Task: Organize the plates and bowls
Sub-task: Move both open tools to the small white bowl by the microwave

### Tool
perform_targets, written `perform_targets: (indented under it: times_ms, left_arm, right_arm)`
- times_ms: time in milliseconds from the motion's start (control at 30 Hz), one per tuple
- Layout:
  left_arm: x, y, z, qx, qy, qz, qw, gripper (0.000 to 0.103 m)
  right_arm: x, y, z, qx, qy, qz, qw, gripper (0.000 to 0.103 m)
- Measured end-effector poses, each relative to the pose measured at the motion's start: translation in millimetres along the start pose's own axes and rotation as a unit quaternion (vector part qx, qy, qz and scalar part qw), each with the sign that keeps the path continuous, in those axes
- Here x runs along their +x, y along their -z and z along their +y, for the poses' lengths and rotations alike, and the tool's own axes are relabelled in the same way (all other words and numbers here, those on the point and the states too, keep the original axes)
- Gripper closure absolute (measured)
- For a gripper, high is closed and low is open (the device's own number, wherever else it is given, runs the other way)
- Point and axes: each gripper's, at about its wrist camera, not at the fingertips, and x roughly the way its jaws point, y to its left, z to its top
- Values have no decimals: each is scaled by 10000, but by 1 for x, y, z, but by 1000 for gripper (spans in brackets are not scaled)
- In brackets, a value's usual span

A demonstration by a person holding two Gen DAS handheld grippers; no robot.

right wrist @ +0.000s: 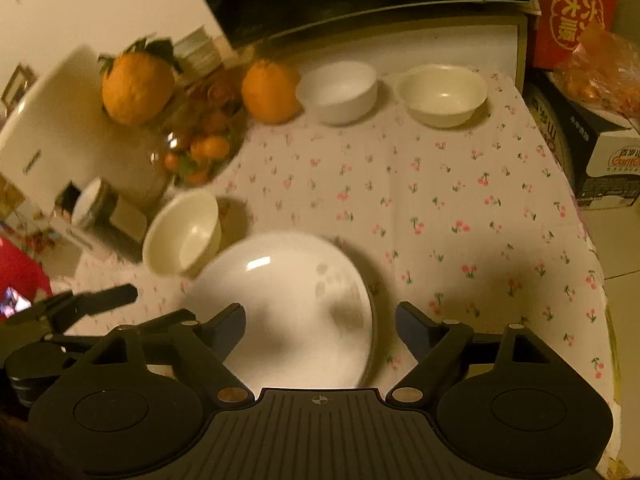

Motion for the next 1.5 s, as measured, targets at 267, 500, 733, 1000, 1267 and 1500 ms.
perform_targets:
  times_ms: [267, 500, 733, 1000, 1267, 1500]
  left_arm:
    - [4, -43, 7, -367, 38, -241, 9990, 2]
    - [24, -81, 11, -593, 16, -287, 9978, 0]
    - [55, -107, 15, -865, 67, -537, 9948, 2]
    - [100, -127, 12, -576, -6, -831, 9949, 23]
    - [142, -143, 13, -817, 179, -791, 9934, 56]
    - [168, -147, 9, -793, 216, -696, 9942, 67]
  right_arm:
    - [3, -49, -9, 666, -206, -149, 9975, 14]
    - [14, -90, -19, 957, -332, -363, 9942, 13]
    - [53, -118, -47, 1957, -507, -570, 9777, 13]
    - [109, -122, -80, 2874, -771, -715, 9520, 13]
    - [144, -132, -95, 3423, -1152, -1037, 9267, 24]
    - [172, -132, -102, 3649, -1302, -1038, 9160, 39]
